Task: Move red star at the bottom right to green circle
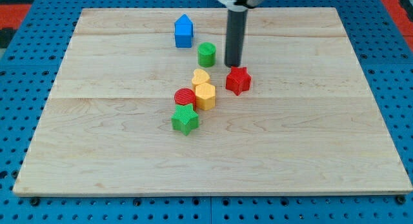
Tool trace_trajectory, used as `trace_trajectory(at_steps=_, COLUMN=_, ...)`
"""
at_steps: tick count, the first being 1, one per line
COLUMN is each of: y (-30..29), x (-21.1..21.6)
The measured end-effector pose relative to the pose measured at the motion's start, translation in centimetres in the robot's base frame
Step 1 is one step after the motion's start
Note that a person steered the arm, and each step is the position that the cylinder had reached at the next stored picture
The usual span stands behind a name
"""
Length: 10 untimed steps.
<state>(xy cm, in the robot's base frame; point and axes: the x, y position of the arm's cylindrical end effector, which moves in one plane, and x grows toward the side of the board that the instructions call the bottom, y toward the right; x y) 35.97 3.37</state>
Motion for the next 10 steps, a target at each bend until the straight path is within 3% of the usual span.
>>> trace_trajectory(at_steps=2, y=-5.4, x=-1.0)
trace_trajectory(at_steps=3, y=-0.9, x=-1.2)
trace_trajectory(at_steps=4, y=11.5, x=-0.9)
trace_trajectory(at_steps=5, y=12.3, x=5.7)
trace_trajectory(at_steps=6, y=8.0, x=8.5)
trace_trajectory(at_steps=8, y=2.3, x=3.8)
trace_trajectory(at_steps=9, y=-5.1, x=3.9)
trace_trajectory(at_steps=10, y=-2.2, x=3.9)
